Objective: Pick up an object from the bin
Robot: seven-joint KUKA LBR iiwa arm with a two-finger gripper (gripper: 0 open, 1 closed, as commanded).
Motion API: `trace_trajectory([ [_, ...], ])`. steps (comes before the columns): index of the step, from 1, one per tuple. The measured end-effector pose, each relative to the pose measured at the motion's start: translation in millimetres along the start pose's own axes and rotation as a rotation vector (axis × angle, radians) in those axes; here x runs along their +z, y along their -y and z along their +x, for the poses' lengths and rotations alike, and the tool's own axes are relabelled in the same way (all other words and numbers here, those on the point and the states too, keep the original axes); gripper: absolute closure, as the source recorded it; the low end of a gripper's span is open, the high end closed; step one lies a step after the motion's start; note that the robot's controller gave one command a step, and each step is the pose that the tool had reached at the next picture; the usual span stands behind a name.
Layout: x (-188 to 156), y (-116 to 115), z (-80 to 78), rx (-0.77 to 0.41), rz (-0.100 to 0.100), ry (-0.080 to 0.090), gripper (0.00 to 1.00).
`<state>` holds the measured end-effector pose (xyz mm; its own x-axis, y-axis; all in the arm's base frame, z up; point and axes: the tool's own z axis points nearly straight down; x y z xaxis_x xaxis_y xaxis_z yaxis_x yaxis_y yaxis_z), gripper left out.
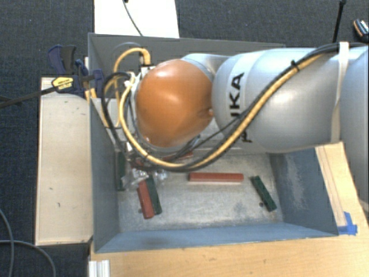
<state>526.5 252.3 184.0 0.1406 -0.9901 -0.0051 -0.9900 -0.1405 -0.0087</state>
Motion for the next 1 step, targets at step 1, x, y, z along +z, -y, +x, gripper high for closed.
trace_trajectory([
  [1, -78.7, 32.1, 3.5, 0.007, 0.002, -0.001, 1.00],
])
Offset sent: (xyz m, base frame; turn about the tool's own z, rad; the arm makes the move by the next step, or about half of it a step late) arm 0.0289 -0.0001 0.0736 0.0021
